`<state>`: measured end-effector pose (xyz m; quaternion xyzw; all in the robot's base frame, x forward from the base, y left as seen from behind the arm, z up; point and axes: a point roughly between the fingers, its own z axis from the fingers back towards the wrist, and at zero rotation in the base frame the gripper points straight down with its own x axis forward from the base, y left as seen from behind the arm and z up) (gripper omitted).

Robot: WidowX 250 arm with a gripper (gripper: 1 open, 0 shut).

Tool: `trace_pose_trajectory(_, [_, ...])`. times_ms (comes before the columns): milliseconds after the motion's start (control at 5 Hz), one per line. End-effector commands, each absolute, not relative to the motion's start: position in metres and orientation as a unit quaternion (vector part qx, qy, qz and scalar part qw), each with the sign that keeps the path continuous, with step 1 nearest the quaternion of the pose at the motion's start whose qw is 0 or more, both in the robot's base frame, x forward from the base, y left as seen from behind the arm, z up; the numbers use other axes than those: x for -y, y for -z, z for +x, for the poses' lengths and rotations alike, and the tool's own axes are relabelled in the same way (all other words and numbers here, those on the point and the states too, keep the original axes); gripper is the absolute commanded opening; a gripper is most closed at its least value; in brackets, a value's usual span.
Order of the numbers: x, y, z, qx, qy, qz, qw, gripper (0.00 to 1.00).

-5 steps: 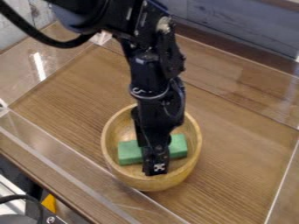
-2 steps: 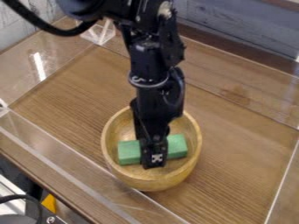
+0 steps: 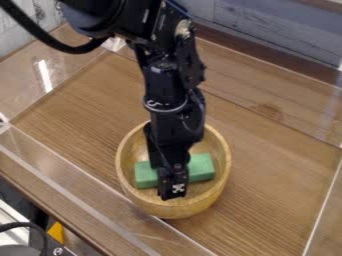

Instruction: Remove the green block from inside the brown bowl and put it on the table

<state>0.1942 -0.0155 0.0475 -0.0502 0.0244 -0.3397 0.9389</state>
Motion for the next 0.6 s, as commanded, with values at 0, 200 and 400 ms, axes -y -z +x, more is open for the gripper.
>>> trace_pose_trajectory(0, [0.003,-0.048,0.212,-0.008,0.334,-0.045,0.941,1.00])
trace_pose_trajectory(200, [0.006,-0.054,0.214,-0.007,0.305,-0.044,0.951,1.00])
trace_pose_trajectory(400, [0.010,-0.060,0.215,-0.006,0.283,-0.042,0.958,1.00])
